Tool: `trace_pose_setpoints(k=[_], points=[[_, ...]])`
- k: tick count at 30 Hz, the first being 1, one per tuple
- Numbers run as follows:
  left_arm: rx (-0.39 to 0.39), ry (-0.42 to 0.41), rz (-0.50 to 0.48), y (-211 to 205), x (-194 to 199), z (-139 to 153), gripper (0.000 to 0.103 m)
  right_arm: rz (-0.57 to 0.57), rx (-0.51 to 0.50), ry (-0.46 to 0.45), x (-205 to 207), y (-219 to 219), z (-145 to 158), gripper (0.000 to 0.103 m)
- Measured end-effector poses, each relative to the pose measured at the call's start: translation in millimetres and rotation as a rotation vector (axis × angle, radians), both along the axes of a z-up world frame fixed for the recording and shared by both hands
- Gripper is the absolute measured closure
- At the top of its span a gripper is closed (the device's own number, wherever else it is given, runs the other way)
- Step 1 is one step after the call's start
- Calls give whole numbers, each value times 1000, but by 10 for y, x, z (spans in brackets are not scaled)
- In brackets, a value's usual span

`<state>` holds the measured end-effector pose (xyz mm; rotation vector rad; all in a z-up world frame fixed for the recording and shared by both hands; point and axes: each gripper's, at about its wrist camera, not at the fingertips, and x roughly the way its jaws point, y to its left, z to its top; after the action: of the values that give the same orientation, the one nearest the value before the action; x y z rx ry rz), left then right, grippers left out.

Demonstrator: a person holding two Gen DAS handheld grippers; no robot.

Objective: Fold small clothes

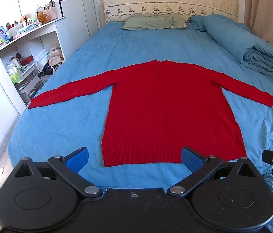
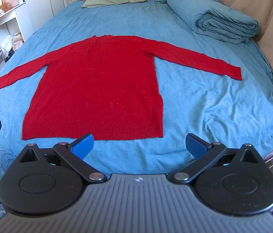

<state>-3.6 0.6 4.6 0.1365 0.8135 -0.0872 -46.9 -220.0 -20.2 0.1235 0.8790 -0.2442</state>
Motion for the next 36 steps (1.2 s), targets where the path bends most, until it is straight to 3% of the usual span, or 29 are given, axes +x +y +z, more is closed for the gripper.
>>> trace_pose_setpoints(k=[18,22,30,36], points=[[-23,7,-11,7,12,40,0,3,2,-4,0,4,22,0],[-26,-30,-25,-35,109,168,0,-7,17,-14,39,-69,83,0],[-38,-139,-114,-423,840,431,0,-54,50,-105,366,-625,295,0],[-137,-104,-247,-1041,1762,345,0,-167,72,-177,824,-1504,295,0]])
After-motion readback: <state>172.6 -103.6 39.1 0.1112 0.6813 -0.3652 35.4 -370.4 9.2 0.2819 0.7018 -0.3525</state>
